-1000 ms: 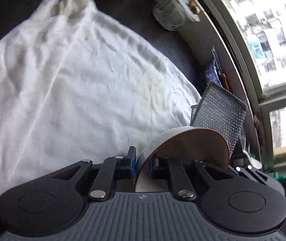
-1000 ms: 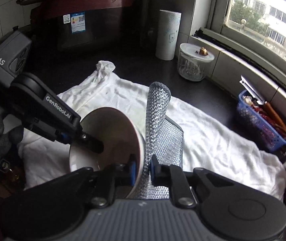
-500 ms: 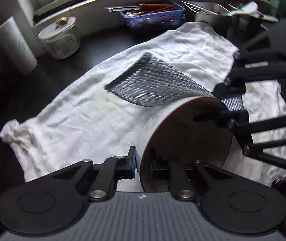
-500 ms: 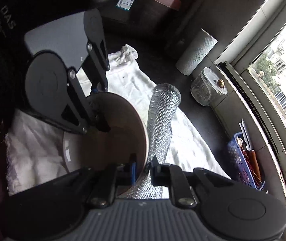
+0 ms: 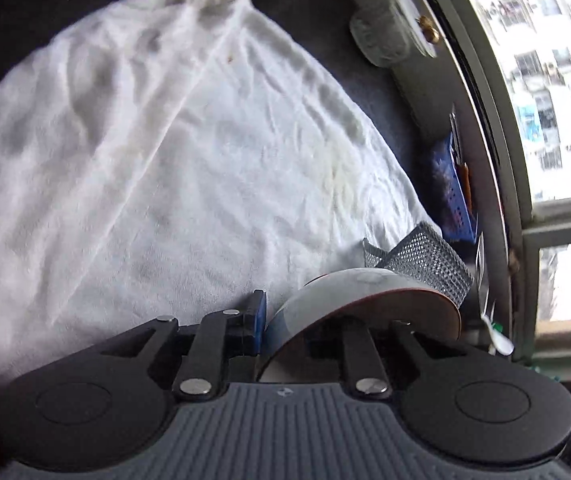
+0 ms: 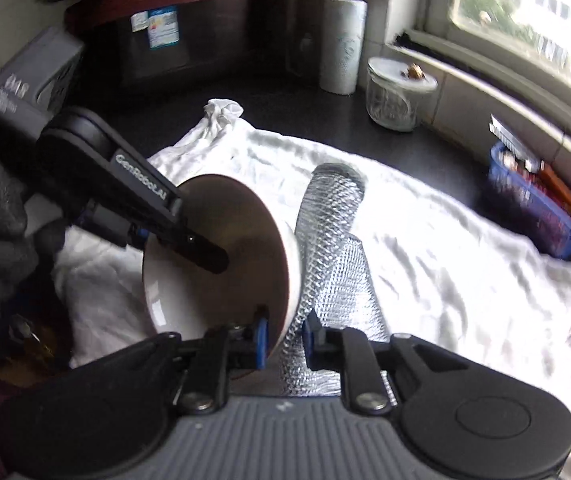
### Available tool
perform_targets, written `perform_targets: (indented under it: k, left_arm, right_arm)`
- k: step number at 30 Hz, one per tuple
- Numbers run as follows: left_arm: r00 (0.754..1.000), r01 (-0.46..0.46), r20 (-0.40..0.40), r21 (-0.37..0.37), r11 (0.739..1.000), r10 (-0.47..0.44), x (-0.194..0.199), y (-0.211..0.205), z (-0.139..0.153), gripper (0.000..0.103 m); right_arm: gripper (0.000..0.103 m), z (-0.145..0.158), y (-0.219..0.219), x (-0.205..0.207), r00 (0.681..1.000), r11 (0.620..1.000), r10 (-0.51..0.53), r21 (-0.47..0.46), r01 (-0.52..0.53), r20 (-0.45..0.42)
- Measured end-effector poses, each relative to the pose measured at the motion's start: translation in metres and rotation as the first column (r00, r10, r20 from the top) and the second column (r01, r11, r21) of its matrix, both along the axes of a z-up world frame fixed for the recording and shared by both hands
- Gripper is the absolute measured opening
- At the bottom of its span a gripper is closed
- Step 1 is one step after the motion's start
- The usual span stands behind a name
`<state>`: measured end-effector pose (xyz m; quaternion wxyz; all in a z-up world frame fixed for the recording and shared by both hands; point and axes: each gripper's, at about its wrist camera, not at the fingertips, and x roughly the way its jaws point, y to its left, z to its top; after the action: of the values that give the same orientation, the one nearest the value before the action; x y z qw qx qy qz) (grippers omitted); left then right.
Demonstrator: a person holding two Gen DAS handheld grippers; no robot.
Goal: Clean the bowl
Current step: 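Tilt the bowl with the left tool while the right tool scrubs its outer wall, then rotate the bowl with the left tool while the right tool rubs the pad along its outside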
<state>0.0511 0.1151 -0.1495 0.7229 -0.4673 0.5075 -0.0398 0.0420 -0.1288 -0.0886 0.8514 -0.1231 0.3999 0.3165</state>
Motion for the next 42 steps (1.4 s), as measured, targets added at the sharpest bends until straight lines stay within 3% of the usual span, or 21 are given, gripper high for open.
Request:
perform_targets:
  k: [3, 5, 8, 10, 12, 13, 15, 17, 18, 19, 20, 22, 25, 27, 29, 30, 33, 35, 38, 40, 42]
  left_arm:
    - [1.0, -0.012, -0.017, -0.055, 0.998, 0.011, 0.008, -0.003, -0.005, 0.017]
    - [1.0, 0.019, -0.003, -0.042, 0.999, -0.019, 0.015, -0.01, -0.003, 0.017]
    - [0.981, 0.172, 0.074, 0.125, 0.977, -0.182, 0.03, -0.031, 0.013, 0.017]
    - [0.945, 0.272, 0.104, 0.285, 0.919, -0.312, 0.035, -0.046, 0.028, 0.017]
    - [0.877, 0.372, 0.093, 0.492, 0.787, -0.472, 0.037, -0.064, 0.046, 0.02]
    - [0.839, 0.408, 0.08, 0.563, 0.718, -0.539, 0.036, -0.071, 0.052, 0.02]
    - [0.739, 0.459, 0.035, 0.705, 0.54, -0.673, 0.033, -0.089, 0.065, 0.02]
    - [0.657, 0.467, -0.007, 0.789, 0.399, -0.754, 0.028, -0.101, 0.072, 0.019]
    - [0.621, 0.46, -0.028, 0.822, 0.335, -0.783, 0.025, -0.107, 0.075, 0.018]
    - [0.612, 0.454, -0.037, 0.834, 0.312, -0.79, 0.024, -0.109, 0.077, 0.014]
    - [0.633, 0.458, -0.027, 0.819, 0.346, -0.774, 0.024, -0.106, 0.077, 0.011]
    - [0.724, 0.45, 0.027, 0.739, 0.501, -0.69, 0.028, -0.089, 0.075, 0.01]
    - [0.844, 0.384, 0.074, 0.608, 0.695, -0.531, 0.027, -0.063, 0.066, 0.011]
    - [0.884, 0.335, 0.097, 0.551, 0.765, -0.457, 0.022, -0.05, 0.059, 0.012]
    - [0.922, 0.286, 0.101, 0.475, 0.832, -0.374, 0.02, -0.039, 0.052, 0.013]
    - [0.945, 0.243, 0.103, 0.41, 0.879, -0.309, 0.018, -0.03, 0.046, 0.013]
    - [0.983, 0.135, 0.087, 0.242, 0.961, -0.16, 0.012, -0.011, 0.027, 0.015]
    - [0.997, 0.053, 0.042, 0.105, 0.993, -0.058, 0.008, 0.001, 0.012, 0.015]
    - [0.999, -0.048, -0.027, -0.047, 0.998, 0.046, 0.005, 0.01, -0.003, 0.016]
    - [0.998, -0.054, -0.041, -0.07, 0.996, 0.051, 0.007, 0.008, -0.005, 0.016]
    - [1.0, -0.013, -0.018, -0.037, 0.999, 0.013, 0.011, 0.001, -0.001, 0.015]
  right_arm:
    - [0.019, 0.004, 0.003, 0.001, 0.999, 1.0, -0.012, -0.014, 0.012, 0.031]
    - [0.017, 0.007, 0.004, 0.005, 0.997, 0.999, -0.01, -0.039, 0.013, 0.07]
    - [0.014, 0.008, 0.008, 0.011, 0.987, 0.992, 0.031, -0.129, -0.01, 0.16]
    - [0.013, 0.006, 0.009, 0.013, 0.977, 0.984, 0.061, -0.174, -0.025, 0.202]
    - [0.012, 0.004, 0.011, 0.012, 0.965, 0.974, 0.108, -0.221, -0.054, 0.239]
    - [0.011, 0.004, 0.013, 0.01, 0.956, 0.966, 0.137, -0.25, -0.07, 0.261]
    - [0.01, 0.003, 0.02, 0.0, 0.926, 0.941, 0.214, -0.32, -0.11, 0.311]
    - [0.01, 0.002, 0.027, -0.009, 0.895, 0.915, 0.276, -0.382, -0.133, 0.35]
    - [0.01, 0.0, 0.03, -0.015, 0.879, 0.901, 0.302, -0.411, -0.138, 0.368]
    - [0.01, 0.0, 0.032, -0.018, 0.87, 0.893, 0.317, -0.428, -0.14, 0.378]
    - [0.011, 0.0, 0.033, -0.02, 0.865, 0.887, 0.326, -0.439, -0.141, 0.382]
    - [0.012, 0.0, 0.034, -0.023, 0.859, 0.883, 0.336, -0.447, -0.144, 0.387]
    - [0.014, 0.003, 0.03, -0.026, 0.882, 0.906, 0.296, -0.399, -0.139, 0.366]
    - [0.014, 0.006, 0.026, -0.022, 0.917, 0.935, 0.234, -0.333, -0.121, 0.323]
    - [0.015, 0.005, 0.024, -0.02, 0.93, 0.946, 0.207, -0.304, -0.111, 0.303]
    - [0.015, 0.005, 0.023, -0.016, 0.947, 0.959, 0.167, -0.269, -0.091, 0.274]
    - [0.015, 0.006, 0.016, -0.006, 0.982, 0.988, 0.061, -0.15, -0.033, 0.179]
    - [0.016, 0.005, 0.012, -0.002, 0.992, 0.997, 0.004, -0.081, 0.006, 0.124]
    - [0.017, 0.005, 0.01, 0.0, 0.995, 0.999, -0.041, -0.029, 0.044, 0.089]
    - [0.017, 0.008, 0.008, 0.005, 0.995, 0.998, -0.066, 0.0, 0.066, 0.07]
    - [0.016, 0.012, 0.008, 0.006, 0.994, 0.997, -0.07, -0.008, 0.071, 0.086]
